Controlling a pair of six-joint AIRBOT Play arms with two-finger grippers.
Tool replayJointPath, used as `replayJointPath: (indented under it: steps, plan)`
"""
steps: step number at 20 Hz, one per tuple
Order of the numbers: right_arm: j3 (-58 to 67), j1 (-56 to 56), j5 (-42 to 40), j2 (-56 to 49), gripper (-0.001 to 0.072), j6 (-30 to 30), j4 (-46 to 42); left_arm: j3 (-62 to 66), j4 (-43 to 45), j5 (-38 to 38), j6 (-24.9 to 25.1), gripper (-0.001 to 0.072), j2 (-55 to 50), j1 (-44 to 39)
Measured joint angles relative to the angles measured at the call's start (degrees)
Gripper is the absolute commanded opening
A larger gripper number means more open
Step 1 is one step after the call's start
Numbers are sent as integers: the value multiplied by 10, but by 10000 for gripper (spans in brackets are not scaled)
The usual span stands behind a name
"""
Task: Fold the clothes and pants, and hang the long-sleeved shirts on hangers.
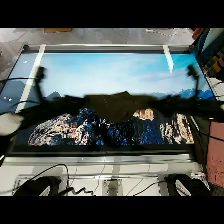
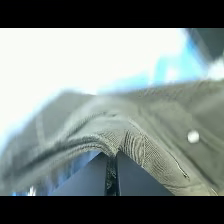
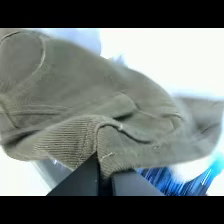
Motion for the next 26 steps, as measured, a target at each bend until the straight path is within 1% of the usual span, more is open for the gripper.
replayJointPath:
  steps: [2, 4, 7, 10, 13, 16, 19, 22, 24, 26]
  plan:
    - [54, 10, -21, 49, 19, 15, -9, 1, -32, 57, 0, 28, 75, 0]
    - [99, 16, -33, 93, 18, 29, -13, 2, -63, 94, 0, 28, 139, 0]
    - [144, 20, -57, 143, 18, 46, -19, 2, -91, 112, -21, 28, 200, 0]
    - [156, 21, -76, 150, 19, 79, -42, -7, -103, 107, -73, 28, 207, 0]
    - [144, 22, -89, 102, 20, 118, -76, -33, -107, 82, -123, 29, 154, 0]
    - [117, 35, -96, 4, 20, 136, -87, -53, -111, 62, -146, 30, 55, -10]
    - [99, 60, -108, -120, 21, 142, -108, -61, -116, 70, -132, 30, -75, -25]
    - [92, 71, -131, -232, 20, 148, -122, -63, -116, 76, -122, 30, -184, -13]
    - [90, 73, -131, -279, 20, 165, -126, -63, -116, 57, -119, 29, -230, 13]
    - [89, 75, -104, -306, 20, 181, -131, -63, -116, 22, -108, 29, -256, 46]
